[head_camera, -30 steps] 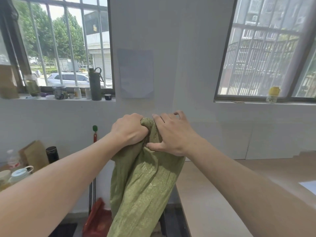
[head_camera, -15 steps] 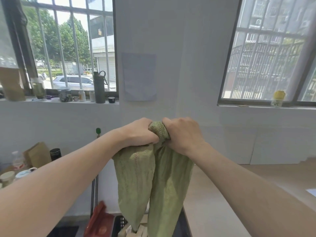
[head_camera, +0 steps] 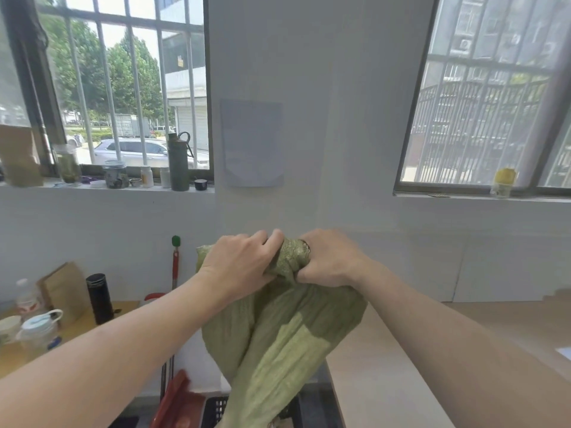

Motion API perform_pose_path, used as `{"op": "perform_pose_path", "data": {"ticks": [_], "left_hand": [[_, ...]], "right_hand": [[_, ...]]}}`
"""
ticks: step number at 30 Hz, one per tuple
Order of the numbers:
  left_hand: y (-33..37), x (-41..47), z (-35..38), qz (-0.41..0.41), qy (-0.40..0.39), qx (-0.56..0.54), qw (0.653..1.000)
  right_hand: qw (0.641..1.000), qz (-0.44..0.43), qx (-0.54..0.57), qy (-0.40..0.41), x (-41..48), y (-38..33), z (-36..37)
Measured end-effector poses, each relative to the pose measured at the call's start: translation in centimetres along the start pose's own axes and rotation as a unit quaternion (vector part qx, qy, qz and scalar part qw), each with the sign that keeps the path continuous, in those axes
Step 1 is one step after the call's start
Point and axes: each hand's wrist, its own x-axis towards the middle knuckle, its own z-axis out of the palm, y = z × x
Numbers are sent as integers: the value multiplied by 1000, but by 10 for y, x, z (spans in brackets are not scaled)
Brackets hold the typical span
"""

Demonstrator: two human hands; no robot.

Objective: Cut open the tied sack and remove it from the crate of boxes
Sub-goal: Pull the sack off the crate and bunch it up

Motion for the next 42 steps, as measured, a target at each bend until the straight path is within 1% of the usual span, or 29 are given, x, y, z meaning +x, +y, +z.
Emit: {"op": "perform_pose_path", "data": {"ticks": [3, 5, 8, 12, 14, 17, 20, 23, 26, 28, 29, 31, 34, 36, 38, 40, 42], "left_hand": [[-3, 4, 3, 4, -19, -2, 1000], [-2, 10, 1, -13, -43, -9, 999], [-6, 21, -3, -45, -84, -20, 995], [-14, 37, -6, -56, -80, -11, 995], [-17, 43, -8, -58, -86, -18, 994], [-21, 50, -10, -80, -91, -98, 988], [-21, 56, -12, -115, -97, -200, 968], [-22, 61, -13, -121, -137, -294, 938], [-25, 61, -12, -114, -187, -353, 909], [-25, 59, -9, -108, -208, -382, 894], [-25, 58, -10, -103, -215, -385, 892], [-24, 56, -12, -89, -228, -366, 898], [-21, 48, -15, -57, -233, -307, 921], [-18, 45, -16, -26, -225, -194, 955], [-12, 45, -17, -13, -196, -92, 976], [-1, 44, -12, -24, -146, -22, 989], [8, 39, -7, -62, -121, 43, 990]], "right_hand": [[1000, -16, -1, 20, 2, 4, 6], [999, -29, -29, 36, 1, 7, 7], [988, -71, -89, 107, 0, 9, 10], [963, -88, -139, 214, -1, 7, 18], [956, -95, -167, 221, -1, 8, 22], [955, -77, -204, 199, 3, 12, 25], [951, -38, -214, 219, 12, 14, 25], [939, -46, -218, 262, 18, 16, 26], [925, -61, -203, 314, 19, 19, 27], [928, -54, -202, 310, 18, 16, 25], [933, -45, -208, 290, 17, 13, 23], [949, -29, -200, 241, 15, 8, 19], [980, -3, -129, 152, 14, 2, 13], [989, 26, -92, 113, 15, -1, 12], [992, 59, -58, 98, 18, -3, 12], [992, 98, -17, 82, 23, -2, 13], [990, 119, 15, 68, 28, -2, 12]]}}
